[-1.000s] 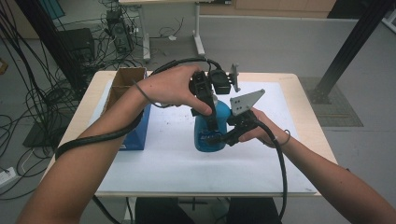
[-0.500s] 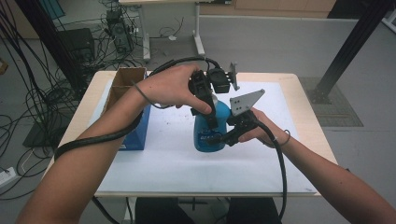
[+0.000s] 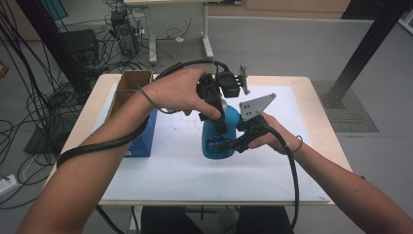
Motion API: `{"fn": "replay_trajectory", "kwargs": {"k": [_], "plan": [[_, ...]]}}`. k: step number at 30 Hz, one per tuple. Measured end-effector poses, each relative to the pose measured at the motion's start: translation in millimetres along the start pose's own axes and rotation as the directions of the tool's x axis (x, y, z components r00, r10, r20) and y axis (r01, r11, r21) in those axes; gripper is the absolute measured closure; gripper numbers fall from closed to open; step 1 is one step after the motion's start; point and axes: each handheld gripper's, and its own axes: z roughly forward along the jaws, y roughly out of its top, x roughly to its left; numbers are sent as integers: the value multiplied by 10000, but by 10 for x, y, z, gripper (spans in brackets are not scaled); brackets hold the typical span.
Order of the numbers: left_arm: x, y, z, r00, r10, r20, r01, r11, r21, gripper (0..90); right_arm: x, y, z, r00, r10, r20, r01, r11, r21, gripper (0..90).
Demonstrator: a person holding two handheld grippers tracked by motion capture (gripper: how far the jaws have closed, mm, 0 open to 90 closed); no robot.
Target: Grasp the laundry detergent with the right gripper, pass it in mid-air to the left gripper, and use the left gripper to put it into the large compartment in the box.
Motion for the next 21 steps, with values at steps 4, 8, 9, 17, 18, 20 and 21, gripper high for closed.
{"fn": "replay_trajectory", "kwargs": {"k": [4, 8, 9, 17, 18, 20, 21], "plan": [[-3, -4, 8, 10000, -59, 0, 59, 10000, -34, 369, -4, -3, 3, 10000, -15, 3, 15, 10000, 21, 422], [-2, -8, 6, 10000, -7, -50, 6, 10000, -18, 369, -4, -5, 9, 10000, 2, -13, -2, 10000, -1, 422], [-4, -7, 5, 10000, -37, -51, 37, 10000, -30, 369, -5, -6, 11, 10000, 4, -9, -4, 10000, -17, 422], [5, -7, -2, 10000, -85, -10, 85, 10000, 51, 369, -9, -5, 17, 10000, 12, -20, -12, 10000, -72, 421], [5, -7, -2, 10000, -85, -10, 85, 10000, 51, 369, -10, -4, 17, 10000, 21, -39, -21, 10000, -78, 422], [3, -3, 0, 10000, -75, -22, 75, 9999, 75, 369, -10, -5, 17, 10000, 20, -42, -21, 10000, -81, 422], [-2, -2, 2, 9999, -130, -17, 130, 9999, 59, 369, -9, -4, 16, 10000, 13, -38, -13, 10000, -62, 422]]}}
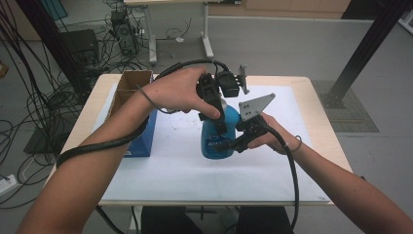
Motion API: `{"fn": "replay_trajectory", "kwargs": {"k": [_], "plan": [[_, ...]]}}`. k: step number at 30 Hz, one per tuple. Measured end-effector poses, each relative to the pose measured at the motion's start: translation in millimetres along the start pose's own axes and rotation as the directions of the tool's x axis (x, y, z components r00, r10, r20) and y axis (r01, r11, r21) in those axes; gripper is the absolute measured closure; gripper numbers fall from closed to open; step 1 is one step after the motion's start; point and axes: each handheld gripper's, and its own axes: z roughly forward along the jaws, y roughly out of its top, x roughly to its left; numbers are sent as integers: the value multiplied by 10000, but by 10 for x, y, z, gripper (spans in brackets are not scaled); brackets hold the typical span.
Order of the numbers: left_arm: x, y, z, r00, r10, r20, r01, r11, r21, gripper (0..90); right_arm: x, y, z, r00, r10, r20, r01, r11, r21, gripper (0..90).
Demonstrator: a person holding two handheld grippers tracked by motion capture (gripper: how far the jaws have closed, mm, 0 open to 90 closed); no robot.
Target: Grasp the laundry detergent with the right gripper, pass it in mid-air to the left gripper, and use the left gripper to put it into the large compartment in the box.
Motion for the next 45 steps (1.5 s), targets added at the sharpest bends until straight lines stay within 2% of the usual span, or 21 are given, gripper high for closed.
{"fn": "replay_trajectory", "kwargs": {"k": [25, 45], "plan": [[1, 12, 5, 10000, -18, 3, 18, 10000, 20, 370, -4, -2, -4, 10000, -14, -13, 14, 10000, 9, 421], [6, 27, 2, 9999, 125, -60, -125, 9999, 39, 372, -12, -11, -13, 10000, -15, 51, 15, 10000, -61, 421]]}}
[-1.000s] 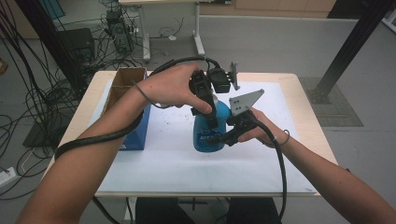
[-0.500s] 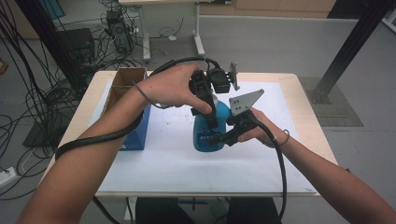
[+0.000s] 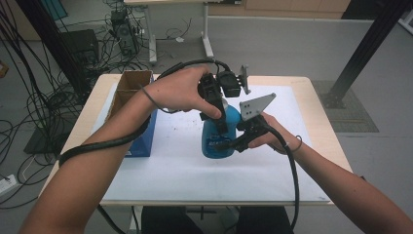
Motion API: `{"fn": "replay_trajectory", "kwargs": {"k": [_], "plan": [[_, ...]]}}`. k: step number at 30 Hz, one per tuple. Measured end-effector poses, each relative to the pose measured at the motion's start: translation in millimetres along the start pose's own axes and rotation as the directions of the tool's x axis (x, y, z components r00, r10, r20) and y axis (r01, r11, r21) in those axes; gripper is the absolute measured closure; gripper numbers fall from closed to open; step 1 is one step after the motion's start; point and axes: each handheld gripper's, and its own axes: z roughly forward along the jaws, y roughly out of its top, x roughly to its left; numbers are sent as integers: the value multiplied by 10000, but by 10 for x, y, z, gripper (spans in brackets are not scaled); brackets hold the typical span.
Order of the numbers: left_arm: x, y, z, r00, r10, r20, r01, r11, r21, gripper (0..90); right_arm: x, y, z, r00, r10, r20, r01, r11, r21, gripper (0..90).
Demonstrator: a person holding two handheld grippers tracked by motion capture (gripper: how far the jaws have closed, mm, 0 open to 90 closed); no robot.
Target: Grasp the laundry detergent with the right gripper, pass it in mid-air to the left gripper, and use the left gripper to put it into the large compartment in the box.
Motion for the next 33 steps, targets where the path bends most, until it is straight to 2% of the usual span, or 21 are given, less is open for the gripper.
{"fn": "replay_trajectory", "kwargs": {"k": [10, 18, 23, 24, 25, 26, 30, 33], "plan": [[-7, 22, 0, 10000, -24, -67, 24, 10000, 63, 374, -2, -33, 5, 10000, 85, -51, -87, 9996, -287, 415], [-14, 30, 15, 9997, 24, -237, -19, 9997, 223, 375, -6, -95, 23, 9995, 221, 242, -205, 9976, -655, 392], [-21, 42, -2, 9998, 68, -182, -64, 9997, 224, 375, -14, -135, 41, 9976, 319, 620, -270, 9966, -778, 199], [-21, 42, -2, 9998, 68, -182, -64, 9997, 224, 375, -14, -135, 41, 9976, 319, 620, -270, 9966, -778, 199], [-20, 42, -8, 9998, 77, -201, -73, 9997, 212, 375, -22, -152, 40, 9973, 388, 627, -337, 9961, -817, 143], [-20, 42, -10, 9997, 88, -212, -82, 9996, 269, 375, -23, -161, 37, 9963, 390, 770, -318, 9953, -918, 120], [-11, 38, -1, 9998, 14, -184, -10, 9997, 259, 376, -27, -173, 19, 9956, 394, 855, -298, 9934, -1105, 48], [-3, 36, 7, 9999, 17, -155, -13, 9996, 296, 375, -26, -171, 13, 9949, 384, 932, -272, 9926, -1187, 34]]}}
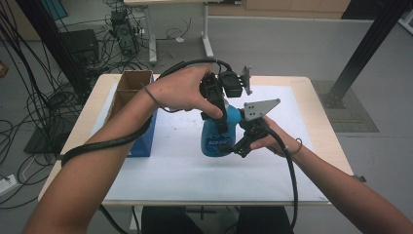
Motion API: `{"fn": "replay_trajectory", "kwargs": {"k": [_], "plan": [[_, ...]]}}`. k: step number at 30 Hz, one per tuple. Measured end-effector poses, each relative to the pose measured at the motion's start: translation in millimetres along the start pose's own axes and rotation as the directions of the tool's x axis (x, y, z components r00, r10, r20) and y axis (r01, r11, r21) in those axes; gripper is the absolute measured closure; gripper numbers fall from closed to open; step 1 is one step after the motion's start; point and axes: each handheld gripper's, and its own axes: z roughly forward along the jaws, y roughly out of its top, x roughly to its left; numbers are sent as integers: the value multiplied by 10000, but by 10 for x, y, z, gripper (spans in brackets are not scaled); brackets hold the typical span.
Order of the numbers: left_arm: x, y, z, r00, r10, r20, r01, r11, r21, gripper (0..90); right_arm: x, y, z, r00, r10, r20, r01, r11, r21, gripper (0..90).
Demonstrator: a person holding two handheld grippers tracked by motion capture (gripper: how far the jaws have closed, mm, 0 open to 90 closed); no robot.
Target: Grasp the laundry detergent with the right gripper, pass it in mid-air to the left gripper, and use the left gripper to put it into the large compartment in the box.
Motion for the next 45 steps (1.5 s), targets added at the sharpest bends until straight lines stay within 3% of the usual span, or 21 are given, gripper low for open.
{"fn": "replay_trajectory", "kwargs": {"k": [17, 27, 28, 38, 40, 42, 44, 45], "plan": [[21, -11, -9, 10000, -91, 10, 91, 10000, -5, 375, -1, 6, -45, 9999, -35, 131, 31, 9994, 336, 28], [20, -8, -7, 10000, -49, 49, 49, 10000, 5, 376, -16, 7, -170, 9988, 31, 480, -79, 9949, 1002, 38], [19, -6, -8, 10000, -74, 40, 74, 10000, -22, 376, -20, 16, -219, 9984, 89, 560, -163, 9911, 1325, 38], [49, -17, -32, 9997, -232, -8, 232, 9997, 27, 376, -24, 22, -450, 9951, 474, 869, -665, 9705, 2316, 39], [46, -20, -31, 9995, -321, -10, 321, 9995, -20, 376, -29, 7, -514, 9936, 550, 990, -809, 9566, 2800, 39], [49, -25, -36, 9995, -311, -19, 311, 9995, 59, 376, -29, 5, -529, 9931, 563, 1026, -842, 9526, 2922, 39], [48, -33, -40, 9994, -331, -26, 331, 9994, 116, 376, -41, -6, -591, 9907, 640, 1201, -1008, 9377, 3324, 39], [48, -33, -40, 9994, -331, -26, 331, 9994, 116, 376, -41, -6, -591, 9907, 640, 1201, -1008, 9377, 3324, 39]]}}
